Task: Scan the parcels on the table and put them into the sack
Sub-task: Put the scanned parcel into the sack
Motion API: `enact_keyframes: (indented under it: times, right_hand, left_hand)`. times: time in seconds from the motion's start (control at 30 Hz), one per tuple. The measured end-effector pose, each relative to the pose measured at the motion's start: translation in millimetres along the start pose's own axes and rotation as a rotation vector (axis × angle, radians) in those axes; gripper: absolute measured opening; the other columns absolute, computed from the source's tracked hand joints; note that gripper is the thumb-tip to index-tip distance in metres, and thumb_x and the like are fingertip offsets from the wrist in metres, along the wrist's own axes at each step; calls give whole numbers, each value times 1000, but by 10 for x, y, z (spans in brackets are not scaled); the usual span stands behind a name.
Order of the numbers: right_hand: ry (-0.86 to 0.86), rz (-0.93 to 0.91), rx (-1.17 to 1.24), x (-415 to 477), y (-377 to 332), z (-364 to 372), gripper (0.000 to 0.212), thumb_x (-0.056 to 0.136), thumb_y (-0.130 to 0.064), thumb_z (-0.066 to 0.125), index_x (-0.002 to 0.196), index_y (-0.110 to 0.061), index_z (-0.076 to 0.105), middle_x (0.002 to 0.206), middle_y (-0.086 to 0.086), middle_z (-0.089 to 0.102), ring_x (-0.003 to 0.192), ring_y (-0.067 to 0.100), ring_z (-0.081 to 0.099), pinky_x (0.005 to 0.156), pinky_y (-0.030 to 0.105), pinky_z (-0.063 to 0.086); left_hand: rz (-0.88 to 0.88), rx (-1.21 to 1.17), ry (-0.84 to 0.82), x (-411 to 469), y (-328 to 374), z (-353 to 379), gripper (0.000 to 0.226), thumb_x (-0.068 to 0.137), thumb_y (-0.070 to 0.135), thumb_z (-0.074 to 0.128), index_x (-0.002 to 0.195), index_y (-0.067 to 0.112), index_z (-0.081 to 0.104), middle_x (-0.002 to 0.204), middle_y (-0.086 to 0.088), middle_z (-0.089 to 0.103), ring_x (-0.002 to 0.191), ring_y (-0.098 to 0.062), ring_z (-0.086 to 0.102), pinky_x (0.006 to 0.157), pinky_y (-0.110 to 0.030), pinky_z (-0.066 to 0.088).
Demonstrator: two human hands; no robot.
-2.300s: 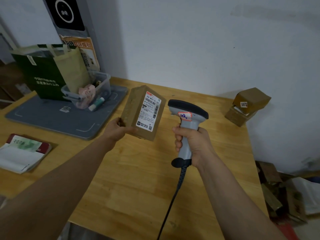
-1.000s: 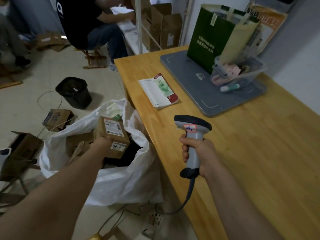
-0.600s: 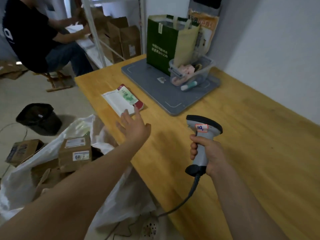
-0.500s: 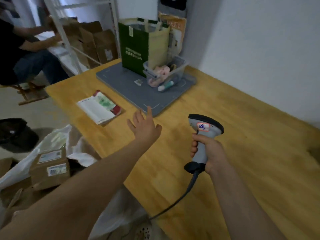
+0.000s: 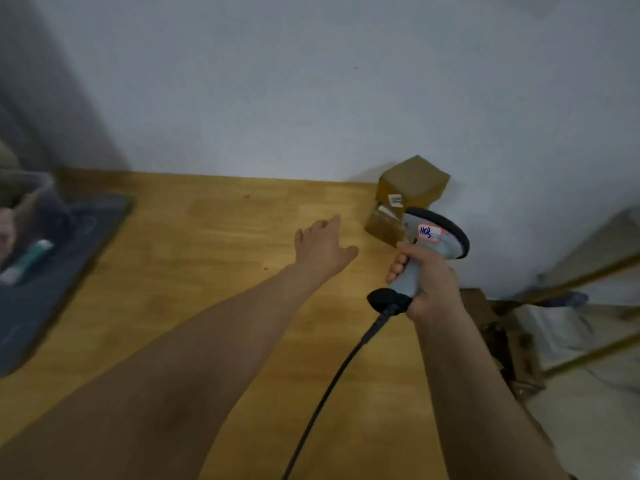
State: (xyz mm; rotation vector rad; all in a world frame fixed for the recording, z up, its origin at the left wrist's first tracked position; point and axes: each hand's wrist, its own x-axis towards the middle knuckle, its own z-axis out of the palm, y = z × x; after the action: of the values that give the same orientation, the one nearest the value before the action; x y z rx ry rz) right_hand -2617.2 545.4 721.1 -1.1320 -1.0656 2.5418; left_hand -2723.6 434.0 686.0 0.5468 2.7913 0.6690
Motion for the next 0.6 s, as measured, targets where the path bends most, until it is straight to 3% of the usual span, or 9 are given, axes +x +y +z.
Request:
enact_keyframes:
  times: [0.1,0.17,0.27,0.33,0.43,0.5,0.6]
  right_hand:
    - [48,1,32,309,-186,-221,24,91,-6,58,69,-10,50,48,0,48,37,11,44,38,19,40]
    - [46,5,47,483,-208,-343,17,89,-4,60,75,-9,52,51,1,49,39,12,46,38,20,41]
    - [45,23,71,705,-188,-494,10,87,-1,61,85,-9,55,53,2,50,39,12,46,37,22,42]
    - [50,20,66,846,-170,-579,12,86,1,61,89,-9,56,52,1,50,39,12,46,38,22,42]
    - [75,19,57,1008,-121,-689,14,85,4,62,90,-8,58,52,3,52,40,14,46,38,24,42]
    - [89,35,63,1083,-78,-748,13,85,4,62,89,-8,58,50,3,52,39,14,46,38,24,41]
    - [115,41,63,1153,-43,-811,13,84,4,63,89,-7,58,50,4,52,38,14,47,38,24,42]
  left_hand:
    - [76,-14,5,495,494,211,73,86,50,61,146,19,32,145,-13,39,136,-29,35,110,-41,26]
    - [88,-4,19,831,743,338,81,80,57,65,144,20,32,146,-16,35,137,-34,30,110,-44,28]
    - [45,118,12,1286,1026,495,100,77,66,62,153,31,8,157,-22,1,145,-41,-2,117,-55,6]
    - [43,170,-6,1549,1179,542,103,76,69,61,152,39,-2,156,-23,-18,142,-45,-19,112,-63,-5]
    - [3,204,-76,1879,1309,611,107,71,76,60,149,47,-8,152,-23,-30,138,-47,-28,105,-70,-10]
    - [-30,226,-143,2010,1317,696,105,70,75,62,147,52,-5,154,-23,-26,141,-48,-18,105,-72,-8]
    - [-45,193,-109,2077,1227,802,91,75,60,65,145,57,8,151,-21,3,135,-47,19,113,-65,5]
